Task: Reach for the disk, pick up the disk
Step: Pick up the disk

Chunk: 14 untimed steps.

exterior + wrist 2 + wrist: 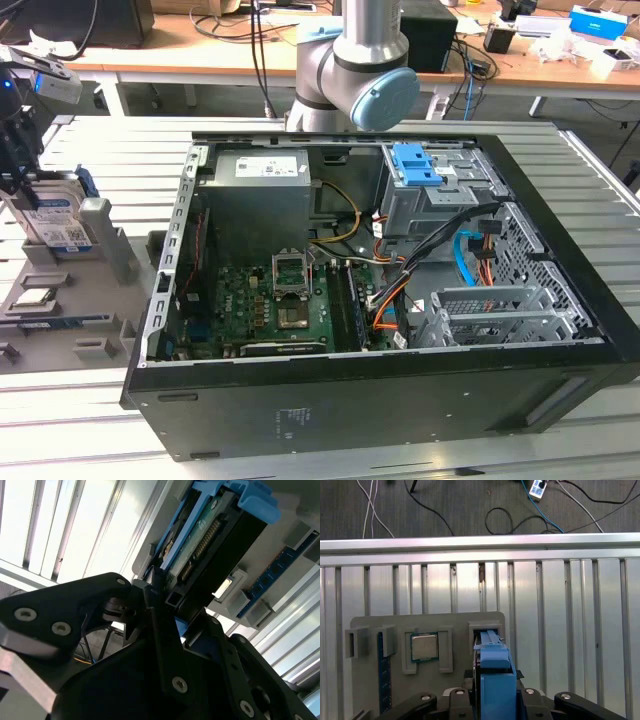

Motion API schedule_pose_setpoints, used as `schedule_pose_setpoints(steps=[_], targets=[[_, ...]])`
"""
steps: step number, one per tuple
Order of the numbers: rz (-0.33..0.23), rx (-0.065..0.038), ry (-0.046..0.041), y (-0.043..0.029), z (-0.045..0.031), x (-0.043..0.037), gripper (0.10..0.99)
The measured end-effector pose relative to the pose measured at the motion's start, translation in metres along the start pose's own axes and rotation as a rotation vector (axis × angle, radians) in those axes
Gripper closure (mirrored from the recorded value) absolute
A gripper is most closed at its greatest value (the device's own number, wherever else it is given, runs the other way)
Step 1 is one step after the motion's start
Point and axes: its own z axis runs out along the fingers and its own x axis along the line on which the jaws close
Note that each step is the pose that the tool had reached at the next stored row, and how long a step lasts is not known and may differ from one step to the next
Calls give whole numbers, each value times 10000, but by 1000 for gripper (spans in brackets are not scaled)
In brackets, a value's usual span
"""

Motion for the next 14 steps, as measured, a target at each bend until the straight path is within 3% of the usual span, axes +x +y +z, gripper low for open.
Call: schedule_pose_setpoints(steps=[14], targets=[[-6, 0, 0, 0, 0, 0, 722]])
